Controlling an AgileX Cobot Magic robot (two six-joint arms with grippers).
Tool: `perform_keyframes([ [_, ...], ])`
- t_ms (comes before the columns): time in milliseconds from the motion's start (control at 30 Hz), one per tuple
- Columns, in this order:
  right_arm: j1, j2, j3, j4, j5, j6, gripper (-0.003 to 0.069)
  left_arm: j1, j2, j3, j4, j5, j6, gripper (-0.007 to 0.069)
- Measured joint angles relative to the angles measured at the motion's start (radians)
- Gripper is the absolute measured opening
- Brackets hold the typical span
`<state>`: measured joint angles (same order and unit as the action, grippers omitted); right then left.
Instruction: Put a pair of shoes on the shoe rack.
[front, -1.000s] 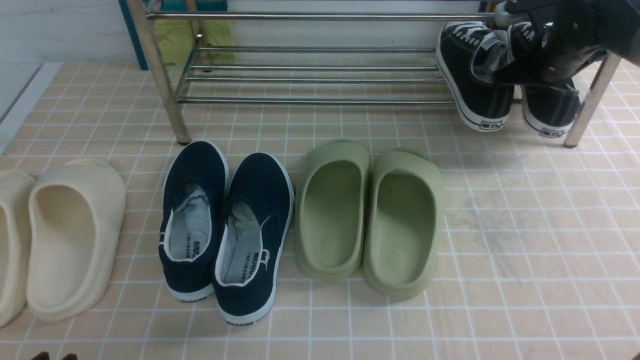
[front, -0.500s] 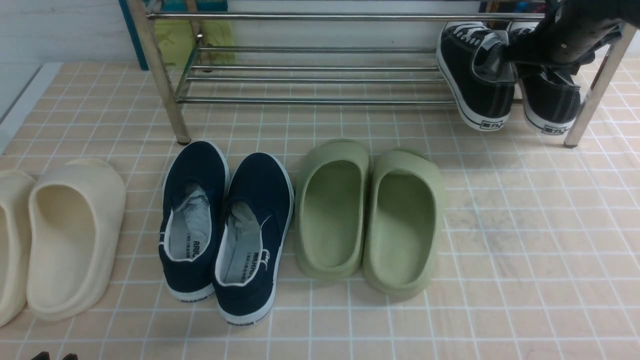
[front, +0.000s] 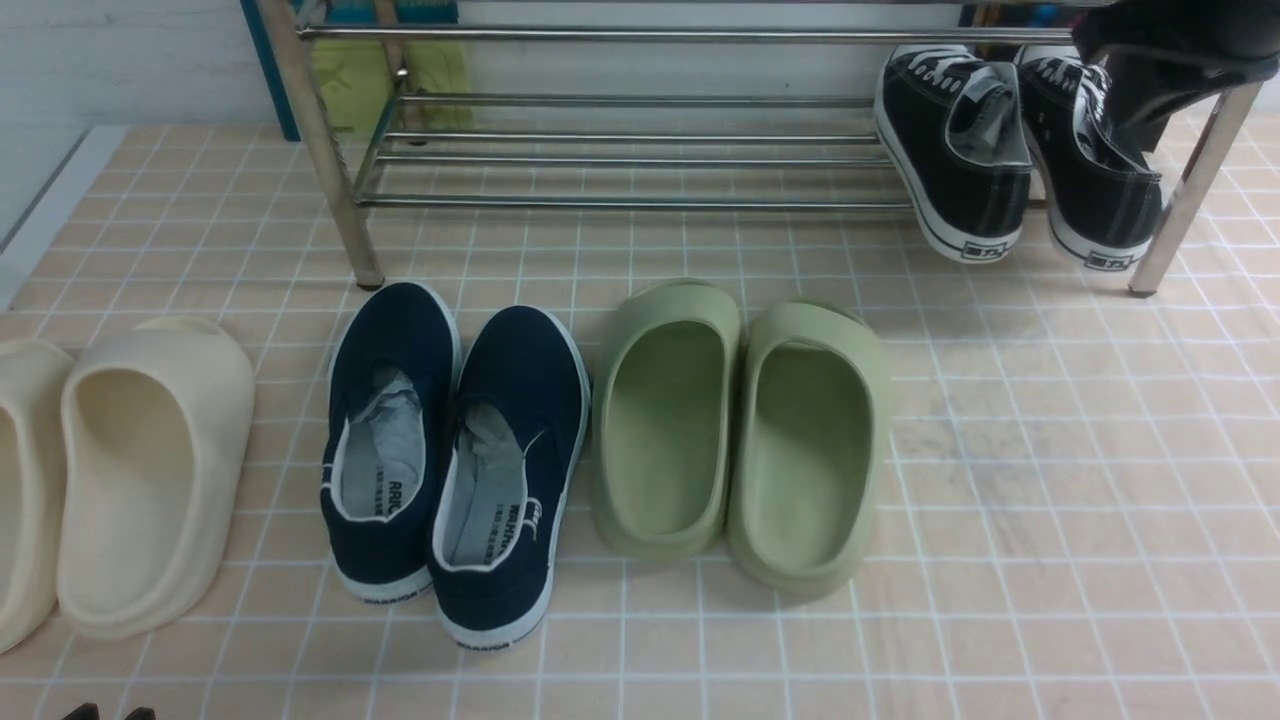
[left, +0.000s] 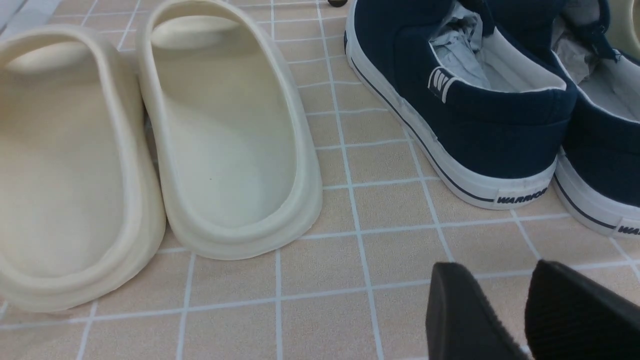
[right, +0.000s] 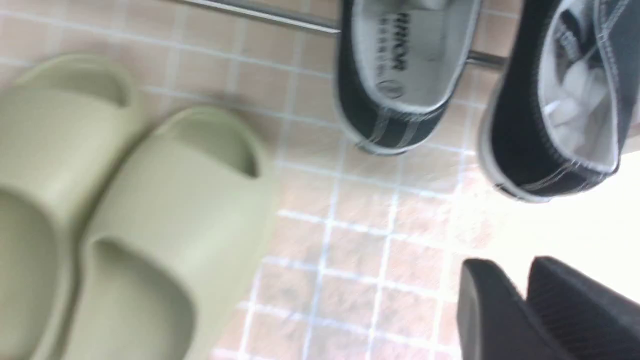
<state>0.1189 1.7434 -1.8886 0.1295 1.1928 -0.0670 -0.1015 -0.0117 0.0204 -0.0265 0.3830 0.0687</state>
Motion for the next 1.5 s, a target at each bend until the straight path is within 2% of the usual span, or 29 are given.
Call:
perform_keyframes([
  [233,0.000,-0.325,0.354,0.154,-0.087,-0.089,0.0051,0.000,0.000,0.000,0.000,0.000,0.000,0.0239],
  [333,0.000,-0.501,0.603,0.190,-0.163,-0.134,0.0050,0.000,0.000,0.000,0.000,0.000,0.000,0.0239],
  [500,0.000,-0.805,1.052,0.199,-0.387,-0.188,0.0051,0.000,0.000,0.000,0.000,0.000,0.000,0.0239],
  [533,0.000,-0.819,1.069,0.199,-0.396,-0.188,0.0051,0.000,0.000,0.000,0.000,0.000,0.000,0.0239],
  [600,0.000,-1.025,1.292,0.199,-0.522,-0.255,0.0052,0.000,0.000,0.000,0.000,0.000,0.000,0.0239],
  [667,0.000,-1.139,1.395,0.201,-0.594,-0.301,0.0052,0.000,0.000,0.000,0.000,0.000,0.000,0.0239],
  [700,0.000,-1.153,1.395,0.201,-0.594,-0.306,0.0052,0.000,0.000,0.000,0.000,0.000,0.000,0.0239],
  [767,0.000,-1.328,1.515,0.202,-0.735,-0.351,0.0048,0.000,0.000,0.000,0.000,0.000,0.000,0.0239],
  [833,0.000,-1.388,1.549,0.204,-0.792,-0.361,0.0039,0.000,0.000,0.000,0.000,0.000,0.000,0.0239],
  [900,0.000,-1.520,1.629,0.206,-0.956,-0.374,-0.0005,0.000,0.000,0.000,0.000,0.000,0.000,0.0239],
  [1100,0.000,-1.591,1.766,0.213,-1.367,-0.378,-0.0018,0.000,0.000,0.000,0.000,0.000,0.000,0.0239],
  [1200,0.000,-1.591,1.813,0.218,-1.489,-0.379,-0.0018,0.000,0.000,0.000,0.000,0.000,0.000,0.0239],
  [1300,0.000,-1.590,1.850,0.224,-1.551,-0.381,-0.0018,0.000,0.000,0.000,0.000,0.000,0.000,0.0239],
  [1500,0.000,-1.590,1.911,0.227,-1.548,-0.381,-0.0018,0.000,0.000,0.000,0.000,0.000,0.000,0.0239],
])
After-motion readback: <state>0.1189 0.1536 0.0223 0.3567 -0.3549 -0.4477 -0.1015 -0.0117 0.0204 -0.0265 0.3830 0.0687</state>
